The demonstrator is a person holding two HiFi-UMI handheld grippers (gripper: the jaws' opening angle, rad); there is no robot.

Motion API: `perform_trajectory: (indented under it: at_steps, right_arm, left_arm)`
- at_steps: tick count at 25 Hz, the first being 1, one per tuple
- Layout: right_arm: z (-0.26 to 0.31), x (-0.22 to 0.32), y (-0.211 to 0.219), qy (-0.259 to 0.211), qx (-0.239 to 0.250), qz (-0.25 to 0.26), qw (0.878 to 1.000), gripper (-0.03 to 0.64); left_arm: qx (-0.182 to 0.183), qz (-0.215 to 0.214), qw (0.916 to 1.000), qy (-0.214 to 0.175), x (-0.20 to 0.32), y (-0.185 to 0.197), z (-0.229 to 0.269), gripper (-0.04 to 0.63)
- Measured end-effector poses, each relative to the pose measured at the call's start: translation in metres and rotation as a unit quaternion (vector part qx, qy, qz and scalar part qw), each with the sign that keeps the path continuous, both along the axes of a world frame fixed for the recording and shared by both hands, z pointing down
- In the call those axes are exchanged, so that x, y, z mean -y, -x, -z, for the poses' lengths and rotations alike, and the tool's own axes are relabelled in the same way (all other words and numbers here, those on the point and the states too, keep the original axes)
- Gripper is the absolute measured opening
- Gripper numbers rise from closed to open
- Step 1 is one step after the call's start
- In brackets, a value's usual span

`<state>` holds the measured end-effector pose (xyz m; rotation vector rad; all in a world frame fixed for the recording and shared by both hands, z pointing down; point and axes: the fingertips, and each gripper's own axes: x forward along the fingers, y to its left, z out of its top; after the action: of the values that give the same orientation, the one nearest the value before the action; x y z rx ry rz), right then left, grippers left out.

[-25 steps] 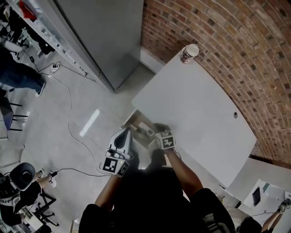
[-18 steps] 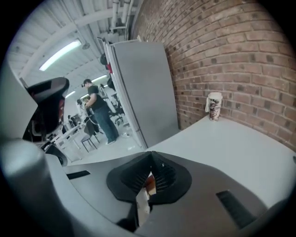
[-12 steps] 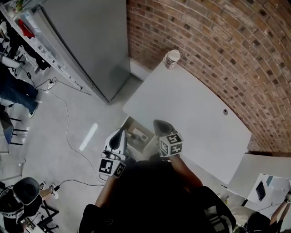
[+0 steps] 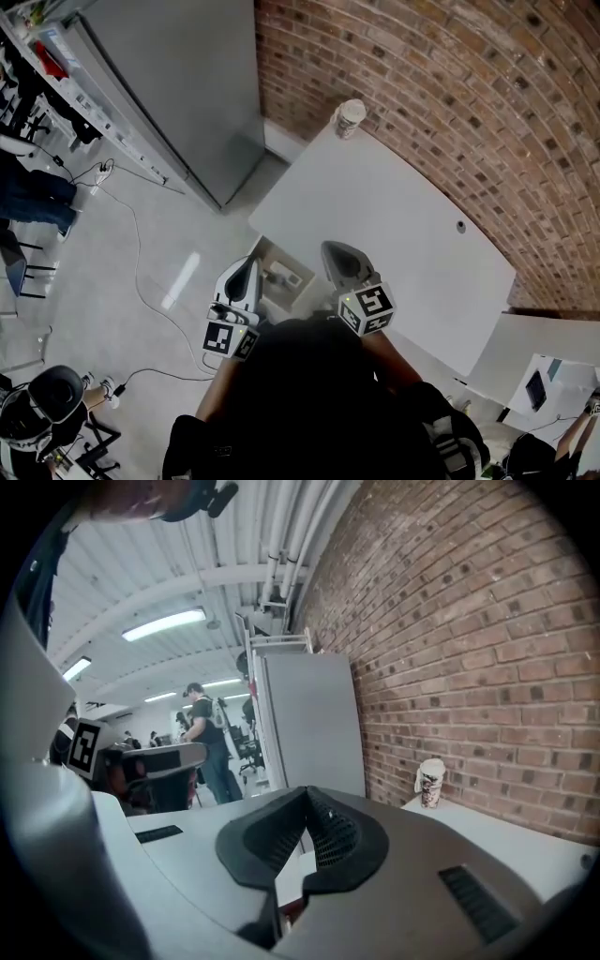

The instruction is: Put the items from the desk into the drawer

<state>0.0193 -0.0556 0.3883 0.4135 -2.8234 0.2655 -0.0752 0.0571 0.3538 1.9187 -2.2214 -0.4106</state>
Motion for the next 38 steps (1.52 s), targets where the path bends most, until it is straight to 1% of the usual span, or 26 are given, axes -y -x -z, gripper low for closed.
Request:
perform_trajectory:
  at_steps: [4,6,8,10,13,16,19,22,25,28,31,36,38]
  right_arm:
    - [0.017,-0.007,-0.002,-0.011,0.026,0.006,1.0,0.002]
    - [0.021,-0.01,-0.003,-0.012,0.032,0.007,0.999,0.002]
    - [0.023,-0.01,-0.004,-0.013,0.034,0.004,0.999,0.002]
    - [0.023,-0.009,-0.005,-0.015,0.033,0.002,0.999,0.002]
    - [0.022,-0.007,-0.007,-0.019,0.031,-0.001,0.999,0.002]
    - [0.022,-0.007,-0.01,-0.022,0.03,-0.004,0.999,0.002]
    - [0.021,-0.01,-0.012,-0.023,0.026,-0.001,0.999,0.0]
    - [0.02,-0.013,-0.014,-0.023,0.025,-0.001,0.999,0.0]
    - [0.019,-0.015,-0.017,-0.022,0.026,-0.003,0.999,0.0]
    - [0.018,-0.019,-0.02,-0.021,0.025,-0.002,0.999,0.0]
    - [0.017,-0.023,-0.022,-0.019,0.023,-0.002,1.0,0.0]
    - [0.014,-0.027,-0.025,-0.018,0.019,-0.003,1.0,0.0]
    - [0.014,-0.028,-0.026,-0.017,0.019,-0.003,1.0,0.0]
  left_arm:
    - [-0.001,-0.003,1.0,0.007,0.001,-0.002,-0.005,0.005]
    - [0.001,-0.006,0.9999,0.009,0.002,-0.003,-0.006,0.005]
    - [-0.001,-0.005,1.0,-0.002,0.003,-0.002,-0.001,0.005]
    - [-0.006,-0.006,0.9999,-0.011,0.004,-0.002,0.003,0.005]
    - [0.0,-0.01,0.9999,0.002,0.002,-0.004,-0.003,0.005]
    - [-0.008,-0.01,0.9999,-0.004,0.001,-0.005,-0.001,0.005]
    - [0.002,-0.007,1.0,0.0,-0.003,-0.006,-0.004,0.005]
    - [0.001,-0.008,1.0,-0.004,-0.004,-0.009,0.001,0.005]
    - [0.002,-0.01,0.9999,0.009,-0.009,-0.012,-0.008,0.005]
    - [-0.009,-0.01,0.9999,0.004,-0.011,-0.014,-0.005,0.005]
    - [-0.005,-0.011,0.9998,0.013,-0.013,-0.017,-0.009,0.005]
    - [-0.021,-0.011,0.9997,-0.005,-0.015,-0.019,-0.002,0.005]
    - [-0.018,-0.011,0.9998,-0.004,-0.016,-0.019,-0.005,0.005]
